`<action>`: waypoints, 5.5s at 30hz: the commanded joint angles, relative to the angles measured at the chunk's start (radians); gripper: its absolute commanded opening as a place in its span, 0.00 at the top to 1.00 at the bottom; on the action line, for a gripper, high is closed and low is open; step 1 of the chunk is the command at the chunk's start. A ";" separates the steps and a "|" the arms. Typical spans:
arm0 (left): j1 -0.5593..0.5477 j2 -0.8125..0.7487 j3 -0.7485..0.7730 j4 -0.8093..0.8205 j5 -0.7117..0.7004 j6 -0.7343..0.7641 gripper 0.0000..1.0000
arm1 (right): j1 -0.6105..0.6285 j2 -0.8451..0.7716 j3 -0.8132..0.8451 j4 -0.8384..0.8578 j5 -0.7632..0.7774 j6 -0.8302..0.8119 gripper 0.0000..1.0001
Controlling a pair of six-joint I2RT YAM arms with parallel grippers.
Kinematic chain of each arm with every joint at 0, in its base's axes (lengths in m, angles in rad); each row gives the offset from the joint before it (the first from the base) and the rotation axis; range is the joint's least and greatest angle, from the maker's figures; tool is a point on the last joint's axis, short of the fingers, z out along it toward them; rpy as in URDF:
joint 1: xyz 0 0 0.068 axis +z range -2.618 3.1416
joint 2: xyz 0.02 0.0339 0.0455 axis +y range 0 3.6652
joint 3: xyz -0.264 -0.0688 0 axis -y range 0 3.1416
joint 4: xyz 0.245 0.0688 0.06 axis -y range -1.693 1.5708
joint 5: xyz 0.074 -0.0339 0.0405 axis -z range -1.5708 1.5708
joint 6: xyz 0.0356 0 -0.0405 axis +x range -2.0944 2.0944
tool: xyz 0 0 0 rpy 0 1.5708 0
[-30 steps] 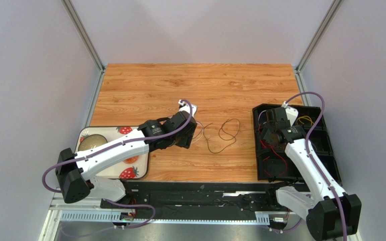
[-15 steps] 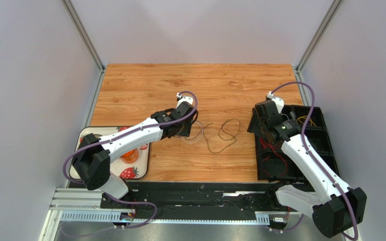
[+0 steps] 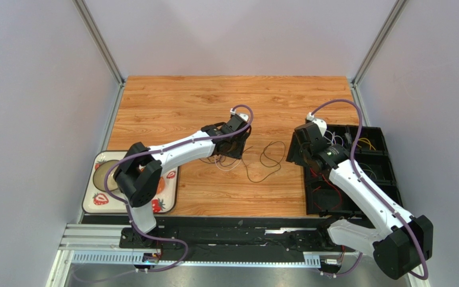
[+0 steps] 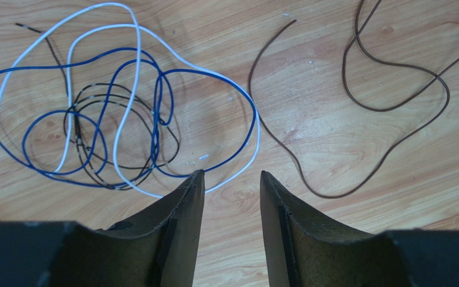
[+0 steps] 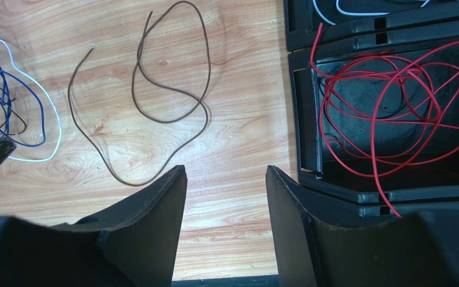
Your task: Untangle the cables
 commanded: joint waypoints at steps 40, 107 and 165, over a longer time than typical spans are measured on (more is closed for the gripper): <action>-0.069 -0.955 -0.287 -0.487 -0.310 0.030 0.49 | 0.019 0.674 0.203 0.176 0.010 0.070 0.51; -0.069 -1.026 -0.299 -0.487 -0.341 0.007 0.49 | 0.057 -0.233 0.774 -0.397 0.192 -0.220 1.00; -0.107 -1.014 -0.297 -0.504 -0.360 -0.015 0.51 | 0.057 -0.477 0.444 -0.608 0.416 -0.001 1.00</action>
